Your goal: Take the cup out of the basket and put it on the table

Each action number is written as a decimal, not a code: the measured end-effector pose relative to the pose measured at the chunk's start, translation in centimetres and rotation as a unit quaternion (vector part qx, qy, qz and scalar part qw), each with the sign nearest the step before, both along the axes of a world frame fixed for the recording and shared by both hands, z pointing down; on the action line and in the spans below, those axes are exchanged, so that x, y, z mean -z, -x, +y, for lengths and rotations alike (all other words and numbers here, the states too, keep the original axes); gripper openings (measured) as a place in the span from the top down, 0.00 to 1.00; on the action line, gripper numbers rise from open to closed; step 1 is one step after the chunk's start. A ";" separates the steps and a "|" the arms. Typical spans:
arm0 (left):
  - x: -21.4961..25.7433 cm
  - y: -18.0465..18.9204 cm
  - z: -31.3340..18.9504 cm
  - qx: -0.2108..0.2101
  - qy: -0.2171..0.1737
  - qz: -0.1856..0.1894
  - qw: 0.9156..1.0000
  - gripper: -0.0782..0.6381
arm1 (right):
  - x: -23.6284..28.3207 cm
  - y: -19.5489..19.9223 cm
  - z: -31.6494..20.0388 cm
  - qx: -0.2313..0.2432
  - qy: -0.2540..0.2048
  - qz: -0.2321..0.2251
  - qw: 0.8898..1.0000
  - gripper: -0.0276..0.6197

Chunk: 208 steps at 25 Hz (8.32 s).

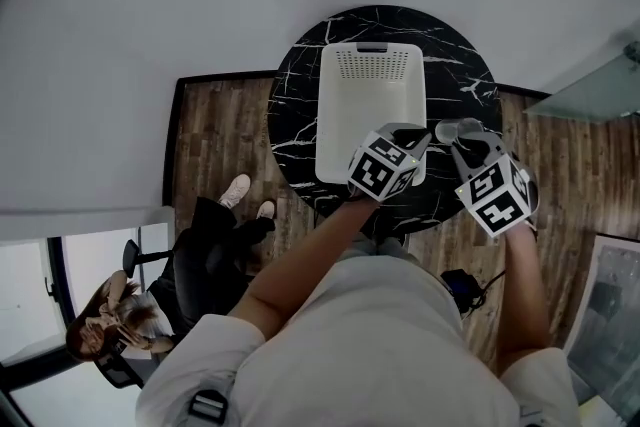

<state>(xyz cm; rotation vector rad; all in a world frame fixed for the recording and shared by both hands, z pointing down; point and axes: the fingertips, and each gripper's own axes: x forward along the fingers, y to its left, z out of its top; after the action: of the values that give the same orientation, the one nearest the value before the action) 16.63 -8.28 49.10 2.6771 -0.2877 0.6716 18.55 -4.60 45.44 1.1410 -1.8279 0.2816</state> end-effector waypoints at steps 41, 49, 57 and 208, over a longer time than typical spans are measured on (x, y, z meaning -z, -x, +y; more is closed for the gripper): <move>-4.7 -6.9 8.7 -0.021 0.102 0.004 0.995 0.90 | -8.6 -6.9 6.2 -0.016 0.073 0.015 0.997 0.92; -6.8 -6.8 10.0 -0.013 0.119 -0.007 0.993 0.90 | -11.2 -7.4 6.8 -0.003 0.097 0.011 0.995 0.92; -8.7 -7.2 10.8 0.001 0.138 -0.011 0.990 0.90 | -13.6 -7.4 7.3 0.010 0.114 0.007 0.993 0.92; 18.7 13.8 5.3 0.170 -0.147 0.202 0.953 0.90 | 15.6 13.0 3.9 0.013 -0.297 -0.299 0.907 0.95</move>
<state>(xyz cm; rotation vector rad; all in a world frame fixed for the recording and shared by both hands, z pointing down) 2.78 -3.01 30.36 2.8507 -0.7620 -0.0328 5.52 -0.71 29.85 1.5584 -2.5823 0.0473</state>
